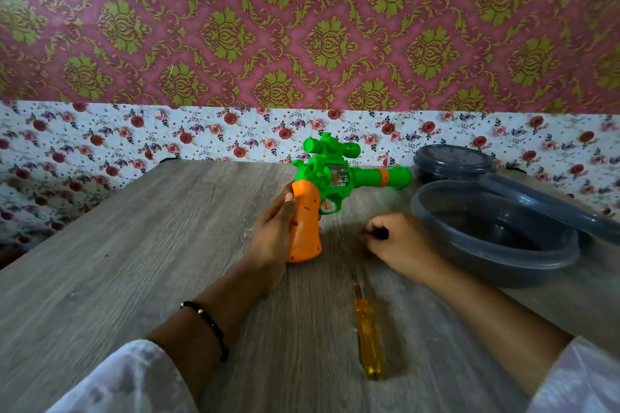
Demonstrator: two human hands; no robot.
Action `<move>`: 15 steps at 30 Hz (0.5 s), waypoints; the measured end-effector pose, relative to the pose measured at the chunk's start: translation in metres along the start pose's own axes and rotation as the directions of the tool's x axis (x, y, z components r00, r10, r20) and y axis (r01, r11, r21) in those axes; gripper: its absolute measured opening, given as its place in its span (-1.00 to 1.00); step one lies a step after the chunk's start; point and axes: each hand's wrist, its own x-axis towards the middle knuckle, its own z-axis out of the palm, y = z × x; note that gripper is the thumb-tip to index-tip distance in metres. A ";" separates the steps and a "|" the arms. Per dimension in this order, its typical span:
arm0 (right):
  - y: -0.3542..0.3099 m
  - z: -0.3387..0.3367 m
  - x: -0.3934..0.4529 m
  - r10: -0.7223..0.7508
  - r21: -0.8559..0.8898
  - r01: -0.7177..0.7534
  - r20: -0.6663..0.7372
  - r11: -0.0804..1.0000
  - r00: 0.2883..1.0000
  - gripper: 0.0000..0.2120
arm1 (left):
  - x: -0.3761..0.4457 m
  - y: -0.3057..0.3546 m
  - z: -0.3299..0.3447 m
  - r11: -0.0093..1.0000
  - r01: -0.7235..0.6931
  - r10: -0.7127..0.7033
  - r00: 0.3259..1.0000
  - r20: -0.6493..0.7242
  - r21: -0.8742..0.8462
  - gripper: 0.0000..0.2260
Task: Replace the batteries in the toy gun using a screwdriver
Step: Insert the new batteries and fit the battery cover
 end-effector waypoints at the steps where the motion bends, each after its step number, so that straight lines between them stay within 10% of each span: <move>1: -0.001 0.001 0.000 -0.006 -0.032 0.007 0.018 0.999 1.000 -0.90 | 0.001 0.000 0.000 1.000 0.002 -0.002 1.000 -0.002 -0.002 -0.62; 15: -0.011 0.011 -0.003 -0.157 -0.278 0.155 0.015 0.948 0.988 -0.89 | 0.005 -0.005 -0.003 1.000 -0.013 0.013 1.000 -0.003 0.001 -0.61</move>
